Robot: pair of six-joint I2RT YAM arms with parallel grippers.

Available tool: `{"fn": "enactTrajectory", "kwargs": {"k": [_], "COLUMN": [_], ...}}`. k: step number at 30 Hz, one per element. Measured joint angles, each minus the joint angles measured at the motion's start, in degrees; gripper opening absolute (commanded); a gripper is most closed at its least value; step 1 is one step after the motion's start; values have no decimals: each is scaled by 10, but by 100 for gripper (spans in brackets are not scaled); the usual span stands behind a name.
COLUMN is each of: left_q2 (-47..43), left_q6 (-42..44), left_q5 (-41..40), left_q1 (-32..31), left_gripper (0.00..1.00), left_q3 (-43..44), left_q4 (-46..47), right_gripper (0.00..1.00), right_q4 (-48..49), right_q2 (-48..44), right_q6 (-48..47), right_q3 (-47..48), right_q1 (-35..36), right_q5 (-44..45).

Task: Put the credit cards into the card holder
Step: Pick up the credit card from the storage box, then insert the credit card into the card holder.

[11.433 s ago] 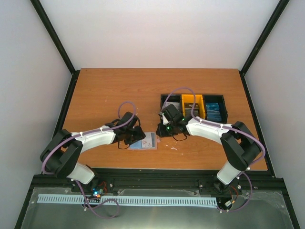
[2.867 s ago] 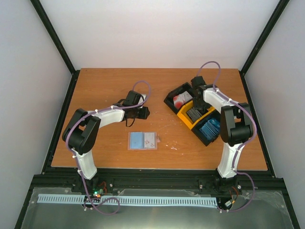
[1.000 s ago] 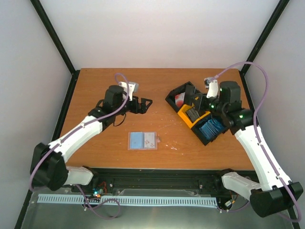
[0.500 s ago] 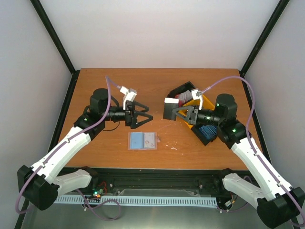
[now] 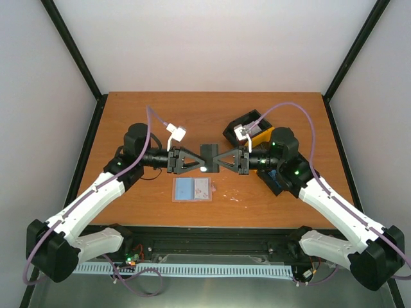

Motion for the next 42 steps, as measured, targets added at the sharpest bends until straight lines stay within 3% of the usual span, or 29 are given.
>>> {"fn": "enactTrajectory", "kwargs": {"k": [6,7,10,13,17,19,20,21,22,26,33,34,38,42], "left_q2": [0,0,0,-2,-6,-6,-6,-6,-5,-3,7,9,15,32], "left_q6": [-55,-57,-64,-65,-67,-69,-70,-70,-71,-64,-46,-49,-63,-78], "left_q5": [2,2,2,-5,-14,-16,-17,-18,-21,-60,-285,-323,-440,-504], "left_q1": [0,0,0,0,0,0,0,0,0,0,0,0,0,1], "left_gripper": [4,1,1,1,1,4,15,36,50,82,84,81,51,45], "left_q3": [-27,-31,-33,-35,-37,-38,-40,-41,-42,-42,-47,-50,-87,-124], "left_q4": [51,56,63,68,72,72,72,73,72,36,-151,-176,-244,-277], "right_gripper": [3,7,15,15,3,3,3,3,3,3,3,3,3,3], "right_q4": [33,37,43,55,85,100,105,108,112,104,57,51,38,51], "right_q2": [15,17,19,16,3,0,-1,-1,-1,-3,0,7,69,157], "right_q6": [14,18,24,29,44,56,58,60,64,63,80,85,106,123], "right_q3": [-7,-11,-21,-31,-57,-70,-72,-74,-75,-77,-125,-134,-152,-152], "right_q1": [12,14,14,16,17,17,17,18,19,19,23,27,78,125], "right_q5": [-2,1,9,18,26,31,33,36,38,72,175,190,255,293]}}
